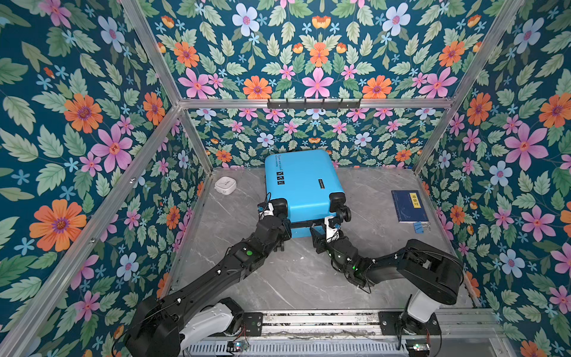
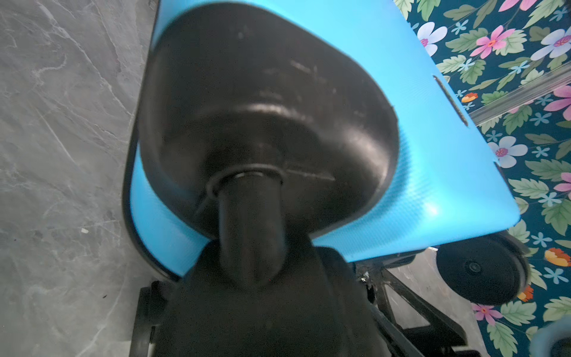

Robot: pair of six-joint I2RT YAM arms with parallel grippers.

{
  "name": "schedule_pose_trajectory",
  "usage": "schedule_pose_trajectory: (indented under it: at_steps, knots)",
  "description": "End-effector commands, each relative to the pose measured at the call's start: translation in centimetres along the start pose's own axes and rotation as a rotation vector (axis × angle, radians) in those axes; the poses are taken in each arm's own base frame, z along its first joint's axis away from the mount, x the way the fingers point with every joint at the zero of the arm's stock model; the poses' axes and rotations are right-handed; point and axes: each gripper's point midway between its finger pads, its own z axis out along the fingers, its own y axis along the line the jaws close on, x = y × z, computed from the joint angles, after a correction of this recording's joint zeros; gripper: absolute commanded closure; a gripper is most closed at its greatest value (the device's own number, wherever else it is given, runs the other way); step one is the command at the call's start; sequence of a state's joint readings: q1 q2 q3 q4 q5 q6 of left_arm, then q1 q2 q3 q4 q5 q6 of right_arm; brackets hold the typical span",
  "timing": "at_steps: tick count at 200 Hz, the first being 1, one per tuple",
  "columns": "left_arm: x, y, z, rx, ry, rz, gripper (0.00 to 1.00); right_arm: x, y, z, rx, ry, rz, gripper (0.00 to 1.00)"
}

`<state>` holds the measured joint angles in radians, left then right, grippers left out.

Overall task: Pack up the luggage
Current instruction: 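Lower the right gripper to the silver zipper pull on the suitcase seam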

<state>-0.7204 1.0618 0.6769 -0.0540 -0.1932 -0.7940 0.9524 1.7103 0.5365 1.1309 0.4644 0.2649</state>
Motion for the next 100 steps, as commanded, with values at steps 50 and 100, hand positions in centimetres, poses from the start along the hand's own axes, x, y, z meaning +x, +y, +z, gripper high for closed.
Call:
schedule_pose_trajectory:
  at_steps: [50, 100]
  knots:
    - [-3.9, -3.8, -1.0, 0.154, -0.144, 0.001, 1.00, 0.9, 0.2, 1.5, 0.003, 0.029, -0.031, 0.51]
    - [-3.6, -3.8, -0.8, 0.157, -0.136, -0.004, 1.00, 0.6, -0.1, 2.5, 0.020, 0.031, -0.035, 0.64]
